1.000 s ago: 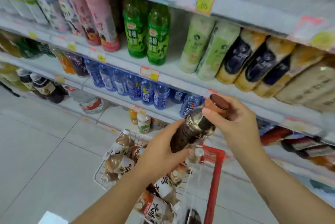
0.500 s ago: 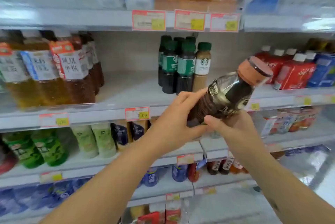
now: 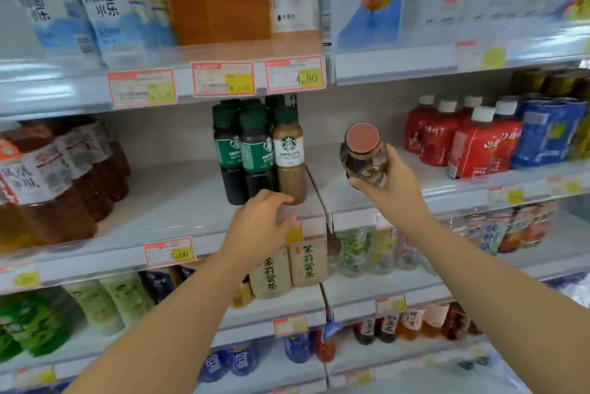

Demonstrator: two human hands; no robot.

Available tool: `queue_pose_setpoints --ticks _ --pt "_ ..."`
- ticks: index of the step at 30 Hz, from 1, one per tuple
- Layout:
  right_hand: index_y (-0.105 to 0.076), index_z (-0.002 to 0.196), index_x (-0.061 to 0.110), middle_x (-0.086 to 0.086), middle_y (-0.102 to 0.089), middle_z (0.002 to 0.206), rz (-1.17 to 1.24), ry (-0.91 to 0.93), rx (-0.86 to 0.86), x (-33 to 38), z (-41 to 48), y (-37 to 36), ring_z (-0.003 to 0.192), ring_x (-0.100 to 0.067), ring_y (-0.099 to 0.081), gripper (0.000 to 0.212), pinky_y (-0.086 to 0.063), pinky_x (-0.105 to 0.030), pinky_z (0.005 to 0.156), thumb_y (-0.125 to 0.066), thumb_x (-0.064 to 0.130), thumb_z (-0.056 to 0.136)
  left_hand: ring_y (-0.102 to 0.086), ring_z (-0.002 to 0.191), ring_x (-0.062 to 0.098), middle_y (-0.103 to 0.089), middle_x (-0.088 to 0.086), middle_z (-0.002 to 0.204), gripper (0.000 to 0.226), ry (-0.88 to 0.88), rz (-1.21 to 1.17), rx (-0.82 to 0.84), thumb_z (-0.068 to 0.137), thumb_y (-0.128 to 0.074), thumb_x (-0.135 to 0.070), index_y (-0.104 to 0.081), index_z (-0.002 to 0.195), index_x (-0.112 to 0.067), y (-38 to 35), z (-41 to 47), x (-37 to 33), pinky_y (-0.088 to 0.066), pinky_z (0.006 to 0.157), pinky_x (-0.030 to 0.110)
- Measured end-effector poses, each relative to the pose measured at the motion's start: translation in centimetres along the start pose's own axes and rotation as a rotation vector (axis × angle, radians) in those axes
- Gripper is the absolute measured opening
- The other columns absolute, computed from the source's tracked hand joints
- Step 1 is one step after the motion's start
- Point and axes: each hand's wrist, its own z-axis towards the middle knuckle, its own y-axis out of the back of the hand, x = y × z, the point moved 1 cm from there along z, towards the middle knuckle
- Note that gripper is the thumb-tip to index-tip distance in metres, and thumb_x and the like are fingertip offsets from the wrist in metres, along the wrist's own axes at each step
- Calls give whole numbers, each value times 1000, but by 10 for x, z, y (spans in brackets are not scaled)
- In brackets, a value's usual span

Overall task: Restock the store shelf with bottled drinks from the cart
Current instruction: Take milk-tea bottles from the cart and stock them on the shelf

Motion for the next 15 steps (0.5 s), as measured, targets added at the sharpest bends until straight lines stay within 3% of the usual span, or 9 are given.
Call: queue_pose_setpoints --ticks 4,6,11,15 --pt "-49 122 21 13 -58 104 -52 -36 32 -23 27 -12 98 -6 -53 51 -38 -17 80 -74 22 77 -55 107 15 -55 -7 124 33 2 47 -22 90 -55 -25 -57 123 -27 -7 5 2 -44 93 36" --pt "-49 124 20 5 -61 109 -94 -46 45 -28 44 -18 99 -10 -52 54 -39 -25 82 -72 31 77 -55 105 12 -57 -9 121 31 -3 52 -36 90 -55 -24 -58 121 -28 -9 8 3 -45 92 36" --pt "-52 121 15 -5 -64 111 -116 -154 41 -39 72 -30 104 -23 -58 51 -44 -31 83 -70 37 79 -57 99 6 -61 -12 113 27 -11 35 -77 91 -53 -26 -60 117 -29 -11 10 8 -47 90 33" --pt "-51 114 14 3 -58 101 -44 -216 8 -41 74 -38 95 -17 -55 45 -41 -29 78 -71 34 78 -58 94 8 -63 -12 108 25 -23 17 -109 91 -53 -25 -62 114 -29 -11 11 10 -48 87 36"
